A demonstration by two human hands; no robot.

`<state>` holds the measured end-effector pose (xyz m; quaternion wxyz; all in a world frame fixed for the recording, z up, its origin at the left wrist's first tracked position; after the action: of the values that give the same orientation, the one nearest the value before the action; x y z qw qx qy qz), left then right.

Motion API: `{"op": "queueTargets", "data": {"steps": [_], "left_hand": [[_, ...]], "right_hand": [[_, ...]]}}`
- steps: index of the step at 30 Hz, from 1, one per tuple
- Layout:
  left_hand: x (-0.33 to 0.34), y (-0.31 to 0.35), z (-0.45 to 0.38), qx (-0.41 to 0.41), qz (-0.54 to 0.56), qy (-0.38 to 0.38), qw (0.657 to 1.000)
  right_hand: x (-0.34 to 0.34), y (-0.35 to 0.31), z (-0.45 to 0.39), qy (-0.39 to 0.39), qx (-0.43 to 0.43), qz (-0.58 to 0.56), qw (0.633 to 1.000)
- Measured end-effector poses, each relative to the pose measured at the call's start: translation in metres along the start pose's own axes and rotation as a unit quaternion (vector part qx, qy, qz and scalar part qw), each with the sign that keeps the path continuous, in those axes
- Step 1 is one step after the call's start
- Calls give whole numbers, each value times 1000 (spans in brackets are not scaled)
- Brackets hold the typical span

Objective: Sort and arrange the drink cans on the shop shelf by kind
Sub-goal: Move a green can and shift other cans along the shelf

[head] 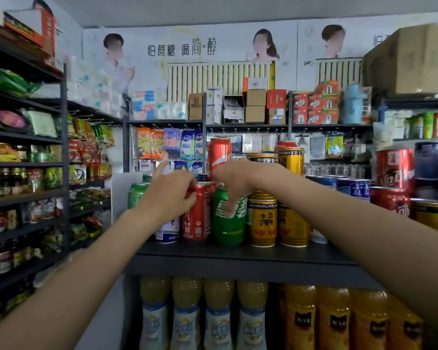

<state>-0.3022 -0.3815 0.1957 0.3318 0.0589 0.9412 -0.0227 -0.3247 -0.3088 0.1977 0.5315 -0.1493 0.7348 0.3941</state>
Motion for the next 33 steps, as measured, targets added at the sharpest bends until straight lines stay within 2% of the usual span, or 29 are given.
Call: {"op": "queueTargets", "data": {"steps": [5,7,9,11,14,16,18,20,22,30,33], "left_hand": [[2,-5,2,-10,26,2,1000],[-1,-4,3,-14,32,9,999],[-9,0,3,-21,47,43,998],[-20,7,4,-23,79,88,993],[-26,30,7,0,124,117,985],[-19,47,8,6,147,97,984],[-6,60,4,-4,163,59,985],[5,66,-3,-25,176,28,984],[14,71,-9,-35,181,6,983],[28,71,-7,-18,200,-35,979],[24,65,-11,-19,200,-36,979]], "right_hand": [[3,3,-4,20,1,13,1000],[-2,0,0,53,-6,36,998],[-29,1,18,159,-20,39,986],[-60,23,50,283,7,-18,959],[-69,72,100,375,84,-127,914],[-49,96,118,375,133,-166,902],[-12,107,118,327,166,-264,892],[21,109,110,287,181,-382,860],[37,108,100,292,190,-436,830],[26,115,88,390,168,-490,761],[-3,143,109,428,184,-457,758]]}}
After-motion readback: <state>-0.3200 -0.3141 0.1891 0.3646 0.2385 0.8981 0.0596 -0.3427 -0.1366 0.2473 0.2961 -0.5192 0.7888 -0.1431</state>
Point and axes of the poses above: each hand's wrist, its own z-axis away from the middle knuckle, its own x-axis out of the palm, y = z × x, the point moved 10 cm from there along -z, towards the middle knuckle, and after that the axes turned 10 degrees about -x, right-handed, at the moved point
